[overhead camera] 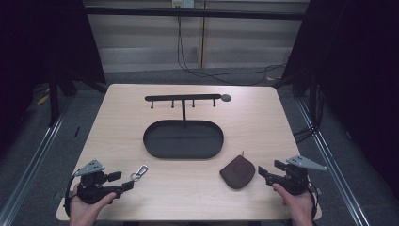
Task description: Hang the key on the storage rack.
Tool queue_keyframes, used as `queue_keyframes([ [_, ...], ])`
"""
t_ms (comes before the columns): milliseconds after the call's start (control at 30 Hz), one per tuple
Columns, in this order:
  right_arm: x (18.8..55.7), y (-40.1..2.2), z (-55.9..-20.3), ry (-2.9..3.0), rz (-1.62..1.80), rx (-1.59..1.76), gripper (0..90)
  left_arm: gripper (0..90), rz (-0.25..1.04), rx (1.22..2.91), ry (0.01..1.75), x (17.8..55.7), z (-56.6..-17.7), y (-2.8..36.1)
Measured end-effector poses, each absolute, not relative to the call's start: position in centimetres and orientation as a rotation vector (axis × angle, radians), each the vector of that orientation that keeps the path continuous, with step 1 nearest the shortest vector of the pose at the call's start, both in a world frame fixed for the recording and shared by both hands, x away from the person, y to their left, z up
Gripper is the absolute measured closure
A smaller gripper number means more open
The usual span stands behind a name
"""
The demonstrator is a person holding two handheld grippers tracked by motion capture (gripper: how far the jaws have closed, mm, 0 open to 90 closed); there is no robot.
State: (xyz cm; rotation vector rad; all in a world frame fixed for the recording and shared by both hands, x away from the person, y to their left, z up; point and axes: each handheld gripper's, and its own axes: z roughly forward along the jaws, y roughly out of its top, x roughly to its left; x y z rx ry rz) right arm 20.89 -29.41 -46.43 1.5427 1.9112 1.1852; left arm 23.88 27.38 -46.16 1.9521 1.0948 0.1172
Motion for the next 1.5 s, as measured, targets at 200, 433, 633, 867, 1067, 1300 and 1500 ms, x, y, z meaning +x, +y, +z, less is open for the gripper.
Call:
queue_keyframes([
  [200, 20.9, -29.7, -46.6, 1.938, 1.238, 1.560, 25.2, 32.9, 0.112, 1.986, 1.090, 24.1, -46.3, 27.3],
  [433, 20.9, -29.7, -46.6, 1.965, 1.253, 1.551, 23.9, 35.4, 0.121, 2.027, 1.081, 24.0, -46.2, 26.7],
  [633, 21.1, -29.2, -46.9, 2.030, 1.199, 1.559, 22.1, 33.9, 0.100, 2.060, 1.078, 24.3, -46.2, 26.4],
  [867, 20.9, -29.1, -46.7, 2.018, 1.196, 1.543, 22.1, 39.5, 0.095, 2.109, 1.083, 24.2, -45.7, 25.9],
  [1067, 21.0, -29.0, -46.8, 2.033, 1.197, 1.549, 22.1, 46.8, 0.120, 2.170, 1.049, 24.5, -45.0, 25.0],
  [1300, 20.9, -29.0, -46.7, 2.032, 1.197, 1.545, 24.8, 53.4, 0.135, 2.240, 1.030, 25.4, -44.5, 24.4],
  [1500, 20.9, -29.0, -46.8, 2.037, 1.199, 1.546, 24.8, 60.8, 0.155, 2.263, 1.035, 26.6, -43.8, 24.1],
])
